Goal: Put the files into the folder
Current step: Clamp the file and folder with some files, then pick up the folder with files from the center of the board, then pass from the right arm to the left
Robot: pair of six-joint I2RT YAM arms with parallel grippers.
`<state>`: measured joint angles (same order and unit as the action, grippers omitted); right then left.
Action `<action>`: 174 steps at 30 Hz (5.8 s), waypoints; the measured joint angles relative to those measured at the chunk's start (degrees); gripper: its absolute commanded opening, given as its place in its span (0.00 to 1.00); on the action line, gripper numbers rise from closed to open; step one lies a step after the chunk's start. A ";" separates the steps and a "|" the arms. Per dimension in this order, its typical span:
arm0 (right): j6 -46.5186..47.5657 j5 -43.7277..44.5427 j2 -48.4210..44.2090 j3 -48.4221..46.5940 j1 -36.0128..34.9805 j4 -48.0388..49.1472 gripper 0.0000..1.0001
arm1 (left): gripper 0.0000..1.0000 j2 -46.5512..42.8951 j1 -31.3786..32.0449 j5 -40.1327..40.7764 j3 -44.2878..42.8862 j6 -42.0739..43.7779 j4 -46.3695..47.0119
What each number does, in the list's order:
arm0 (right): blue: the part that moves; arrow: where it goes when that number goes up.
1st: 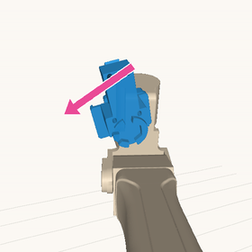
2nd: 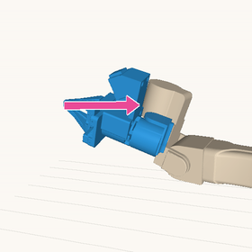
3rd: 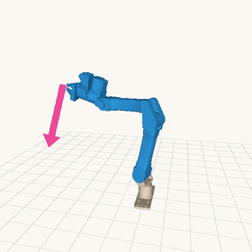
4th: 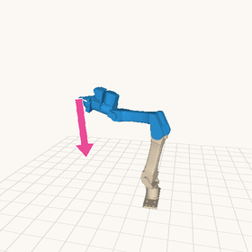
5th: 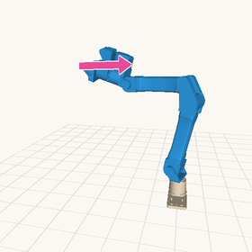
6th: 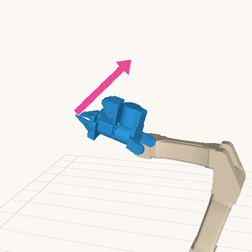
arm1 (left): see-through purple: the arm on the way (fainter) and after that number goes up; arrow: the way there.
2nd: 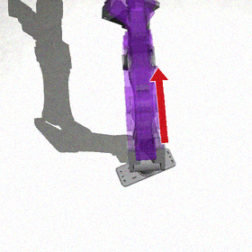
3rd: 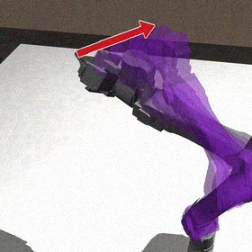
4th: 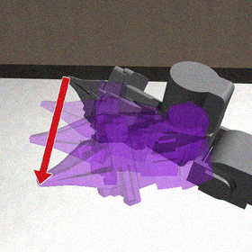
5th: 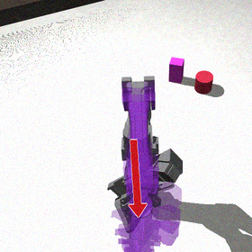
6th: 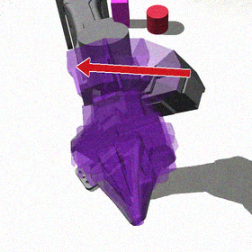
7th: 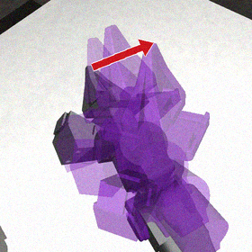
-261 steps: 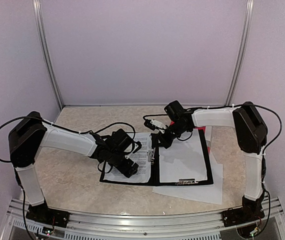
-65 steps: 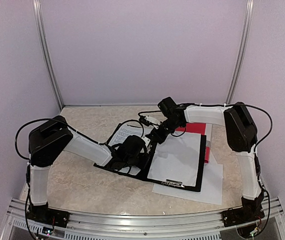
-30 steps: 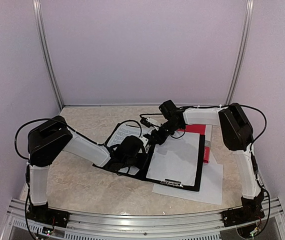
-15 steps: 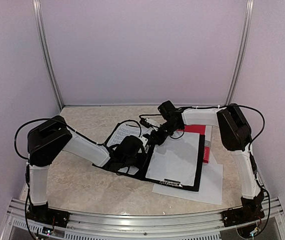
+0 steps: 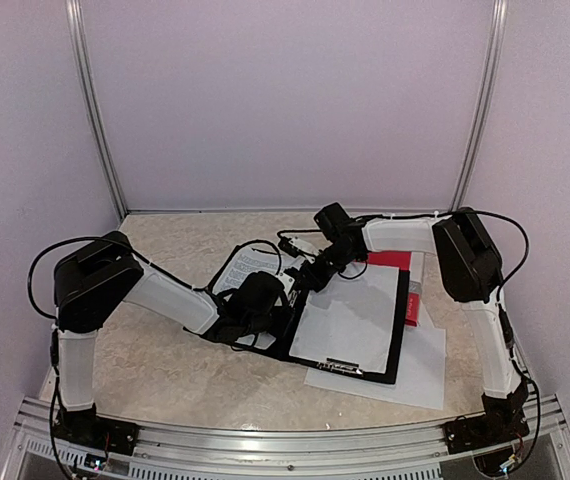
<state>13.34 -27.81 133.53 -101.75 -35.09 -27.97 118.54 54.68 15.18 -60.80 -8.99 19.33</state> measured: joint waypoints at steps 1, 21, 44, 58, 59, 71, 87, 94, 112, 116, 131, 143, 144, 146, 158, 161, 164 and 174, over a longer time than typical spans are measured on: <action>0.00 0.17 0.00 0.07 -0.04 0.07 0.00 | 0.33 0.00 0.00 0.02 0.02 0.00 0.00; -0.68 3.50 -3.10 6.58 -0.81 6.27 0.00 | 0.33 -0.11 -0.33 0.07 0.13 -1.07 -0.04; -0.74 3.34 -4.74 7.52 -0.79 4.85 0.05 | 0.33 -0.55 -0.31 -1.07 0.13 -1.25 -0.92; -3.37 5.16 -6.12 7.54 -0.04 1.36 0.23 | 0.33 -0.96 -0.37 0.39 0.15 -1.97 -2.16; -3.58 5.16 -6.45 7.56 0.02 1.38 0.24 | 0.33 -0.96 -0.37 0.44 0.15 -1.97 -2.19; -8.68 5.64 -22.23 17.86 0.72 9.01 0.50 | 0.39 -1.66 -0.37 0.72 -0.48 -2.36 -4.94; -27.93 28.61 -50.10 51.78 2.01 12.41 0.76 | 0.91 -4.61 -0.37 1.57 -6.27 -3.58 -13.92; -37.81 29.16 -61.05 64.54 2.01 16.24 0.83 | 0.99 -9.14 -0.37 0.57 -6.25 -5.16 -15.23; -52.35 24.46 -57.46 75.58 2.01 30.95 0.86 | 0.99 -16.85 -0.26 1.70 -5.18 -8.81 -22.53; -54.84 22.58 -57.46 76.83 2.01 34.27 0.85 | 0.99 -16.85 -0.26 1.86 -5.01 -9.01 -23.56; -60.11 15.93 -62.64 73.59 2.01 40.79 0.83 | 0.99 -23.65 2.60 -6.29 -0.09 -1.33 -24.13; -61.35 13.70 -62.38 64.59 -1.33 41.99 0.83 | 0.99 -25.05 12.37 -11.52 0.68 10.67 -23.71; -61.27 13.53 -61.77 63.54 -1.77 41.99 0.83 | 0.99 -25.03 12.96 -11.52 0.68 11.23 -23.43; -61.11 13.03 -60.59 61.64 -2.64 41.99 0.83 | 0.99 -24.61 14.19 -11.34 0.68 12.74 -22.21; -60.28 10.34 -58.75 56.59 -3.80 41.38 0.83 | 0.86 -17.33 15.47 -0.79 0.63 16.04 -11.65; -59.98 9.77 -58.60 55.98 -3.82 41.35 0.83 | 0.74 -15.78 15.50 3.26 0.63 16.33 -8.90; -59.56 9.44 -58.45 55.56 -3.82 41.24 0.83 | 0.62 -15.26 15.50 6.45 0.66 16.15 -7.02; -57.81 8.96 -57.70 53.90 -3.85 39.85 0.84 | 0.42 -18.10 15.50 13.68 2.95 10.14 -2.67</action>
<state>-44.47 -18.85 75.83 -47.86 -38.94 11.88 100.44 70.17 28.86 -57.84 1.15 16.67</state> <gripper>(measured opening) 0.837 0.466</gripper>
